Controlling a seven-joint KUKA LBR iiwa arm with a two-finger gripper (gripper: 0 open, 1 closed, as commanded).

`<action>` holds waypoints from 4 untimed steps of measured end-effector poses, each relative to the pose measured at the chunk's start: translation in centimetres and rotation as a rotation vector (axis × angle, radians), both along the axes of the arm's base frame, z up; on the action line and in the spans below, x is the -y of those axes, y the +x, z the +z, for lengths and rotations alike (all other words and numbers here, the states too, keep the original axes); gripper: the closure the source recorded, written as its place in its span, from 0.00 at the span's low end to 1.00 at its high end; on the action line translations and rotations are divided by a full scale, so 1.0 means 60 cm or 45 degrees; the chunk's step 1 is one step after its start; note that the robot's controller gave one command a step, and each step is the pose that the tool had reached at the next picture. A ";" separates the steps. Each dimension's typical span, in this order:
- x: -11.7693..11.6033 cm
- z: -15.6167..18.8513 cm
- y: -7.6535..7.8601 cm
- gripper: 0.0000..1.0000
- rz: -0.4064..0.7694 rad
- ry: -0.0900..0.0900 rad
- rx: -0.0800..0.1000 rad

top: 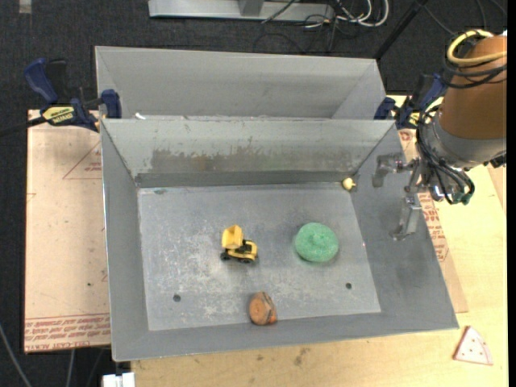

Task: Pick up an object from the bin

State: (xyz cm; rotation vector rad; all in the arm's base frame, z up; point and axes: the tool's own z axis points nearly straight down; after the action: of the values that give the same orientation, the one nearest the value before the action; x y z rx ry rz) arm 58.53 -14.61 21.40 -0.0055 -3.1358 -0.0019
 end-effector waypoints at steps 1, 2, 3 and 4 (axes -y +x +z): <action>-0.001 0.008 0.003 0.00 0.003 -0.002 0.010; -0.083 -0.040 -0.012 0.00 0.032 -0.004 0.013; -0.096 -0.118 0.049 0.00 0.020 0.005 0.018; -0.131 -0.147 0.021 0.00 0.047 -0.003 0.009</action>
Offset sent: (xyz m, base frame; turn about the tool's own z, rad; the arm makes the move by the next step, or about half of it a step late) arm -0.0174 0.1110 -0.0586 -0.0560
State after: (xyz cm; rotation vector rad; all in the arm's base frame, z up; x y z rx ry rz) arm 59.81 -6.78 12.60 0.0522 -3.1424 0.0025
